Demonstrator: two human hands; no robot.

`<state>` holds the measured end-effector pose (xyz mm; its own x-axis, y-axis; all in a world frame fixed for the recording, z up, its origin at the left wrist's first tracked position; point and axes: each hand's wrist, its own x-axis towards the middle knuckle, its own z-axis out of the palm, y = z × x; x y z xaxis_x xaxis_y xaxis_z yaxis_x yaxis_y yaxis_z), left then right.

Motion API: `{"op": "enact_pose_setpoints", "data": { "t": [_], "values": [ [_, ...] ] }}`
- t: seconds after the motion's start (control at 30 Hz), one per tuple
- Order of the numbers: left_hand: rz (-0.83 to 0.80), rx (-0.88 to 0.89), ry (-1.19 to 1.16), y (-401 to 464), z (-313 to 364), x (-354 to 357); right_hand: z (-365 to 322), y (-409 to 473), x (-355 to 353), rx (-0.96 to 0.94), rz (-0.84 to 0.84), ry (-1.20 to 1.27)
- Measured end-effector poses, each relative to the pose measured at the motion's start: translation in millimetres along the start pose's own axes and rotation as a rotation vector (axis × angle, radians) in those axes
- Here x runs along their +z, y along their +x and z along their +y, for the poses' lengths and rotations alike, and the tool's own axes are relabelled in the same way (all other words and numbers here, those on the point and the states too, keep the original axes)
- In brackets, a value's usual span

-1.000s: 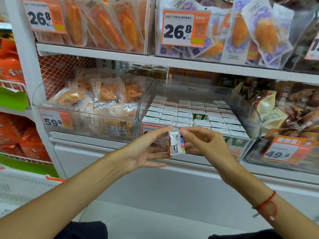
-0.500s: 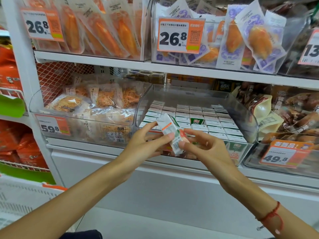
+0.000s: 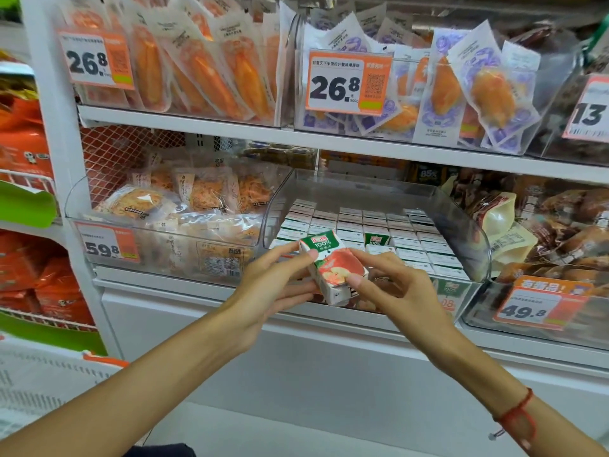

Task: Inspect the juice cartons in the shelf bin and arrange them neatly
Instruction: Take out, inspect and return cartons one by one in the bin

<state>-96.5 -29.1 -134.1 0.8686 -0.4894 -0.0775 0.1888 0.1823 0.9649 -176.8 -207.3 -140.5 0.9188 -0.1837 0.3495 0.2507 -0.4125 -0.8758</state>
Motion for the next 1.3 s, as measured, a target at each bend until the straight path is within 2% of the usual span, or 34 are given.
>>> {"op": "enact_pose_setpoints", "data": {
  "t": [0.13,0.3,0.4,0.5,0.63,0.8,0.93,1.17,1.3],
  "values": [
    [-0.068,-0.212,-0.056,1,-1,-5,3,1,0,0.062,-0.002,0.091],
    [-0.084,-0.228,-0.085,2,-1,-5,5,3,-1,0.116,-0.018,0.142],
    [-0.047,-0.088,-0.030,5,-3,-5,7,4,-4,0.136,-0.083,0.138],
    [-0.034,0.208,0.203,3,-4,-3,9,5,-9,0.104,-0.060,0.163],
    [-0.153,0.484,0.385,-5,-4,2,10,5,-19,-0.049,0.023,0.076],
    [-0.146,0.644,0.631,-6,-10,7,12,1,-19,-0.182,-0.037,-0.061],
    [-0.174,0.617,0.623,-1,-13,7,16,1,-22,-0.174,-0.026,-0.102],
    [-0.157,0.443,0.466,9,-22,7,23,-1,-25,-0.128,-0.067,-0.227],
    [-0.215,0.436,0.461,8,-20,11,23,0,-26,-0.140,-0.064,-0.236]
  ]
}}
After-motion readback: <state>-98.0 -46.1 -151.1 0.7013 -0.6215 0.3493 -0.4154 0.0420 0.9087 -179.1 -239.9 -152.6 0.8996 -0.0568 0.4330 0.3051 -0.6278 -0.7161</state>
